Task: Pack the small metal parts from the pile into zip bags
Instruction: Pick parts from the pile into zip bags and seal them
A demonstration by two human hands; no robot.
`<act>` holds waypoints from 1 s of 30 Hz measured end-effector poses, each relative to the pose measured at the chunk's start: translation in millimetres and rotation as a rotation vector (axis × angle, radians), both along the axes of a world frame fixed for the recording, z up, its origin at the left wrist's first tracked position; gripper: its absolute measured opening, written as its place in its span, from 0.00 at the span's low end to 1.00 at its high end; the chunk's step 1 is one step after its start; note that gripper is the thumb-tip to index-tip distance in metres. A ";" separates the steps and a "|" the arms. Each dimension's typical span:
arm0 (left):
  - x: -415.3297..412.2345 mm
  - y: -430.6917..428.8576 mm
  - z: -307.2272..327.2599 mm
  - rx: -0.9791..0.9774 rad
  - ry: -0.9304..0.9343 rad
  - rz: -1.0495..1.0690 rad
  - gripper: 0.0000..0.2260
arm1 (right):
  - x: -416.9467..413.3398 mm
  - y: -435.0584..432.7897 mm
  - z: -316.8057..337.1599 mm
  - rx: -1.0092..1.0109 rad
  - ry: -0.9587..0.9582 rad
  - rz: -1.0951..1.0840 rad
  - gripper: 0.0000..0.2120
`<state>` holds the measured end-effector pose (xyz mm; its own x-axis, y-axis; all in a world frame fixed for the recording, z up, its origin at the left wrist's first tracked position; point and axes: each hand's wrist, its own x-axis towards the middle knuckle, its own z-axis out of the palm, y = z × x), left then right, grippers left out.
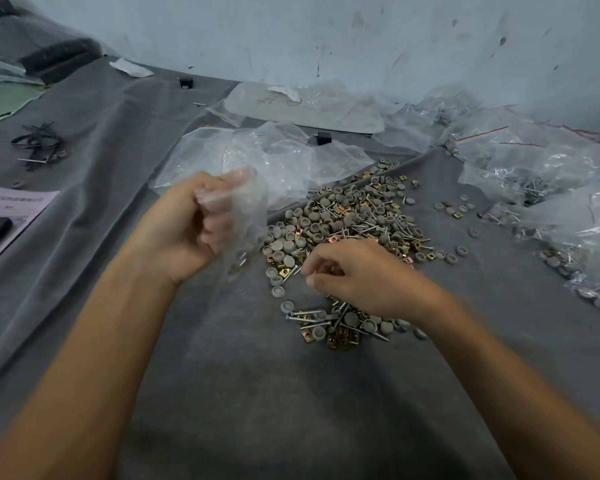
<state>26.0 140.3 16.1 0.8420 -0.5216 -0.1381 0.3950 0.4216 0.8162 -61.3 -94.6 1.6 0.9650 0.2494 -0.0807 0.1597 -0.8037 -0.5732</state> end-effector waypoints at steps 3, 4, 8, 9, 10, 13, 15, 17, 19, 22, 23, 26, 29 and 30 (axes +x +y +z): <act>3.0 16.7 -0.7 -0.470 0.197 -0.179 0.08 | -0.1 2.0 -3.4 0.001 0.024 -0.006 0.05; 3.7 20.8 -2.1 -0.580 0.264 -0.212 0.10 | 0.3 3.7 -4.0 -0.001 0.033 -0.004 0.05; 8.9 26.7 -6.7 -0.676 0.405 -0.165 0.12 | 2.6 13.7 -5.6 -0.021 0.073 0.012 0.07; 10.6 26.3 -6.7 -0.607 0.402 -0.090 0.11 | 3.2 15.9 -6.1 -0.037 0.079 0.013 0.07; 12.2 26.0 -6.9 -0.538 0.397 -0.022 0.10 | 3.8 17.9 -6.7 -0.058 0.083 0.018 0.07; 13.2 23.6 -9.2 -0.356 0.414 0.124 0.11 | 4.7 21.1 -9.4 -0.110 0.088 0.044 0.08; 14.6 22.8 -11.0 -0.273 0.418 0.193 0.13 | 5.7 18.8 -10.2 -0.140 0.068 0.028 0.08; 14.3 21.6 -9.0 -0.208 0.356 0.189 0.12 | 8.0 14.3 -9.9 -0.175 0.040 -0.003 0.08; 11.4 17.2 -5.0 -0.109 0.220 0.108 0.11 | 10.4 9.9 -9.1 -0.187 0.013 -0.017 0.08; 1.9 1.2 -3.2 0.099 -0.004 0.140 0.06 | 14.6 8.1 -9.8 -0.191 -0.049 0.014 0.10; 0.1 -3.6 -5.1 0.170 -0.034 0.179 0.10 | 16.3 9.0 -10.8 -0.189 -0.053 0.025 0.11; -6.3 -16.3 -7.3 0.269 -0.034 0.214 0.14 | 19.6 14.8 -14.0 -0.205 -0.040 0.050 0.09; -8.1 -21.3 -9.3 0.330 -0.048 0.219 0.15 | 15.8 15.8 -12.3 -0.180 -0.033 0.061 0.03; -9.2 -22.6 -9.6 0.346 -0.061 0.226 0.15 | 12.9 14.8 -10.2 -0.162 0.001 0.068 0.02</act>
